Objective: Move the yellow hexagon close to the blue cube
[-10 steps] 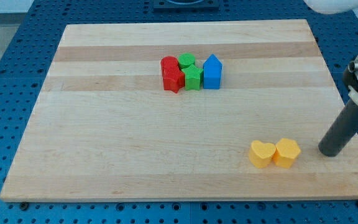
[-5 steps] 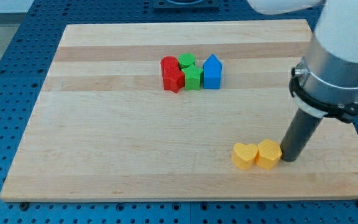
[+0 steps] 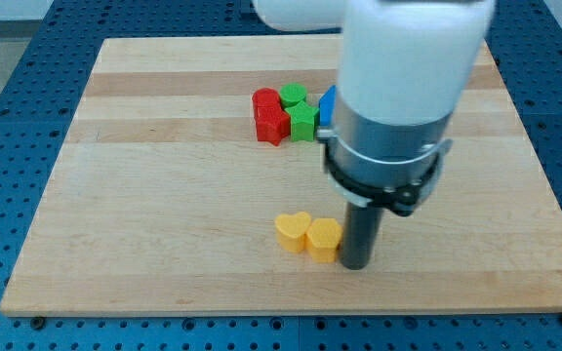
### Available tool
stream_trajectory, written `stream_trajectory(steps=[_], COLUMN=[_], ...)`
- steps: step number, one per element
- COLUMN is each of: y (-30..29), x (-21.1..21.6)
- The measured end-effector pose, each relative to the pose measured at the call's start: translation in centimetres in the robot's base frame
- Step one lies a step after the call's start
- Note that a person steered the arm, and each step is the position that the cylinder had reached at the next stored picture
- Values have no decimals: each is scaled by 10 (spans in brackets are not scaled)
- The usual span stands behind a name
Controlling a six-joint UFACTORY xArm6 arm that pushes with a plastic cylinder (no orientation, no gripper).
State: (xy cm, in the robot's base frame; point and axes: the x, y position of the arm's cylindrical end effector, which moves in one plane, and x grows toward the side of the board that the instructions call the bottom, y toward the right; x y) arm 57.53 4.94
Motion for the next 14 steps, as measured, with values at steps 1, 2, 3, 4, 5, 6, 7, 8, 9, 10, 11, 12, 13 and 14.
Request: stream_trajectory(steps=[1,2,3,4,5,6,7,8,9,10,11,12,13,14], y=[-32,-63,-85,-98,-99,-99,-99,-93,-77,-50,-30,-25,-26,-26], x=[0,0,-2,-14,-35,-54,-61,-61,-60,-60,-60,-73,-96,-115])
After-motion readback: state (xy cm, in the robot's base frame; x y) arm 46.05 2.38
